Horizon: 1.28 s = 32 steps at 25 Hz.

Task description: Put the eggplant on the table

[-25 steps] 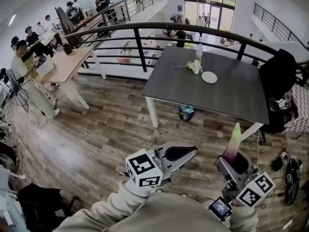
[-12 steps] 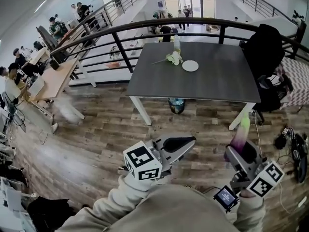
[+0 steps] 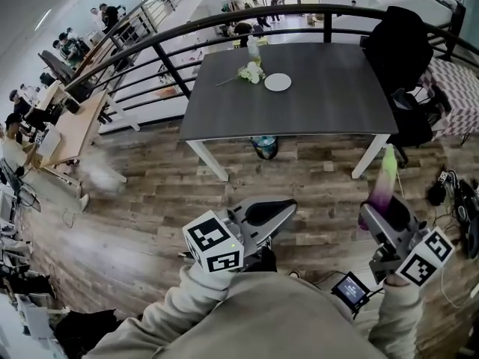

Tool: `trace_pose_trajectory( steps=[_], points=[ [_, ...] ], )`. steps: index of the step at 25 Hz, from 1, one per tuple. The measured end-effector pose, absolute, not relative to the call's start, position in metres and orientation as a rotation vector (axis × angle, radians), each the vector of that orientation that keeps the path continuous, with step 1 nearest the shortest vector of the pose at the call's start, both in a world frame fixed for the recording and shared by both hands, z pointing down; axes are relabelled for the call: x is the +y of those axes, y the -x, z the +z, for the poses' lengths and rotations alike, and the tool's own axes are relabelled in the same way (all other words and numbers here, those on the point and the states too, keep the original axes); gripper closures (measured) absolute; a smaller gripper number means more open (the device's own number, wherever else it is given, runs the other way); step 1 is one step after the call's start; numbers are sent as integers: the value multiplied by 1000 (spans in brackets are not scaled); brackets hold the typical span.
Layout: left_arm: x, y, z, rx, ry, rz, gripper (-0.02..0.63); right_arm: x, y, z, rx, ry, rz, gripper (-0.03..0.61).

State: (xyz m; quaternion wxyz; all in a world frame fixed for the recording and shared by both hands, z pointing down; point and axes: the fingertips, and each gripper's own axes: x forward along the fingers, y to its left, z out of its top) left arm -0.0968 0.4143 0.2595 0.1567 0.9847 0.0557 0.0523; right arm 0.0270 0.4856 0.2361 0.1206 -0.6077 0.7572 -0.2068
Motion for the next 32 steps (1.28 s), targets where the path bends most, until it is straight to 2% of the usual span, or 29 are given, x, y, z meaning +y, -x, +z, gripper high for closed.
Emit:
trace_pose_trajectory(
  steps=[10, 19, 32],
  points=[
    [358, 48, 251, 288, -2842, 110, 607, 427, -54, 239, 2167, 1822, -646, 345],
    [310, 52, 242, 292, -2783, 74, 607, 389, -52, 225, 2167, 1848, -656, 345],
    [178, 69, 268, 258, -2812, 122, 607, 254, -44, 235, 2210, 1837, -701, 345]
  ],
)
